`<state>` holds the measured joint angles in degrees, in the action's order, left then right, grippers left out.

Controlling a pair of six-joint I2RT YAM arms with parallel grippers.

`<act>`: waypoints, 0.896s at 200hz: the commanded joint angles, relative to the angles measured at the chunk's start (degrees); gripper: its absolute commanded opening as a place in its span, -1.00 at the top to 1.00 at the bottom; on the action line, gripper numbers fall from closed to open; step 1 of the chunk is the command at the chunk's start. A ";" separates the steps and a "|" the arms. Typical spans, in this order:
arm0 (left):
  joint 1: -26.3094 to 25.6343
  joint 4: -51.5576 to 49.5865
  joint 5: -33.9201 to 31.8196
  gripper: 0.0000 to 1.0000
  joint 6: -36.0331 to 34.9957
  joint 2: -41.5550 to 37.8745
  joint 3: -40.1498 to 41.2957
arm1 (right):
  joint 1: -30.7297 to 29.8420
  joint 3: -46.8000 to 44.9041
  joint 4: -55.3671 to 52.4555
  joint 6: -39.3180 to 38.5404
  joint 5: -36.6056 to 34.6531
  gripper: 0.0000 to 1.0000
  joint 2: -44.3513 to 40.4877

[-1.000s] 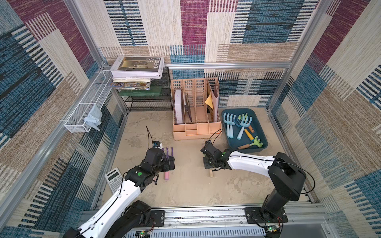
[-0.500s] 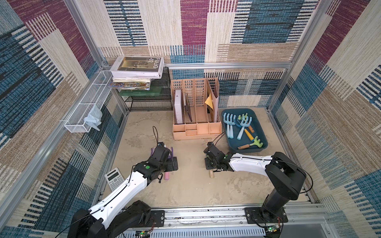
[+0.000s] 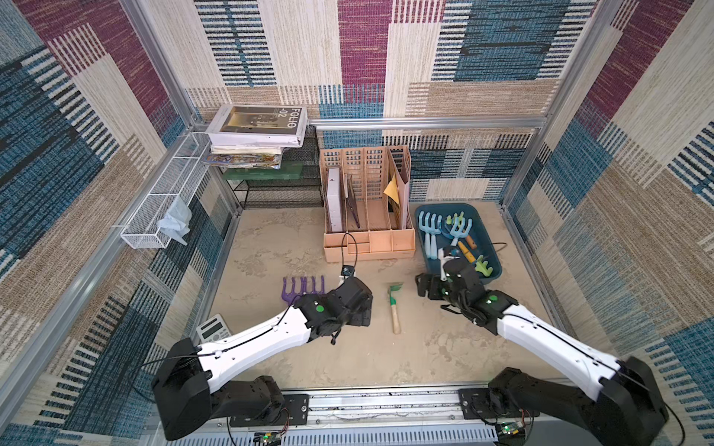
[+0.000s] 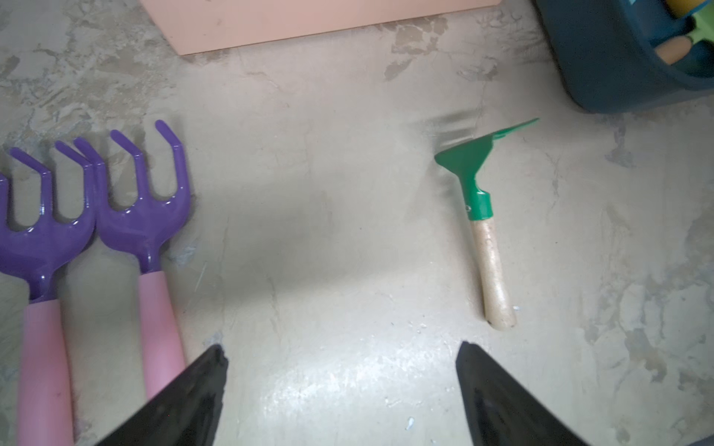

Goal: Take the hand rake out of the storage box
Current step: Place the rake at the center of the board, then move the rake to the center of the board.

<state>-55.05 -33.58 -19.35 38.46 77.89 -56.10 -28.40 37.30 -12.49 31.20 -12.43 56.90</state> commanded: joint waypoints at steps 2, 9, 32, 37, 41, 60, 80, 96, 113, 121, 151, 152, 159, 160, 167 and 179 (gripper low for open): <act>-4.86 -5.07 -6.36 -0.89 3.10 8.66 -6.89 | 5.69 -4.60 -1.01 -1.95 2.56 -0.91 -9.98; -6.13 -7.02 -7.68 -0.89 3.69 12.38 -9.87 | 6.84 -6.43 0.14 -2.63 3.13 -0.91 -13.06; -8.79 -9.61 -8.36 -0.89 4.69 21.79 -16.95 | 8.87 -8.50 0.67 -2.90 5.32 -0.91 -16.29; -9.10 -9.37 -8.18 -0.89 5.06 23.32 -17.78 | 9.04 -8.27 0.16 -2.82 5.53 -0.91 -15.64; -9.24 -9.12 -7.88 -0.89 5.05 24.32 -18.34 | 9.09 -8.02 -0.06 -2.85 5.83 -0.91 -14.91; -9.96 -7.16 -6.14 -0.85 4.51 28.89 -20.85 | 9.06 -6.93 -0.58 -2.27 7.34 -0.91 -11.41; -10.21 -6.31 -5.69 -0.80 4.62 33.05 -22.73 | 8.97 -6.11 -1.02 -2.02 8.46 -0.91 -8.89; -10.06 -4.56 -5.17 -0.76 4.62 34.79 -22.59 | 8.92 -6.72 0.06 -2.13 9.49 -0.91 -8.73; -9.77 -3.26 -4.77 -0.56 4.21 35.73 -22.35 | 8.89 -7.31 0.69 -2.11 9.59 -0.91 -9.26; -9.59 -2.86 -4.94 -0.30 4.04 35.88 -22.05 | 8.90 -7.49 0.79 -2.07 9.21 -0.91 -9.55; -8.70 -0.48 -4.14 0.11 2.65 36.20 -20.37 | 8.85 -8.49 1.33 -1.93 8.48 -0.91 -11.14; -8.64 -0.37 -4.13 0.12 2.53 36.20 -20.32 | 8.83 -8.48 1.33 -1.93 8.47 -0.91 -11.17; -8.51 0.46 -3.82 0.20 2.02 36.19 -19.90 | 8.84 -8.66 1.41 -1.93 8.57 -0.91 -11.41; -8.50 0.54 -3.79 0.22 1.91 36.24 -19.83 | 8.87 -8.70 1.41 -1.93 8.65 -0.91 -11.39; -8.47 1.17 -3.52 0.31 1.43 36.19 -19.39 | 8.86 -8.65 1.48 -1.93 8.70 -0.91 -11.53; -8.03 1.74 -2.79 0.51 0.55 35.94 -18.81 | 8.93 -8.81 1.64 -1.93 8.73 -0.91 -11.30</act>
<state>-63.57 -34.11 -23.59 41.45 113.84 -75.79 -19.51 28.62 -12.12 29.26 -3.81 45.65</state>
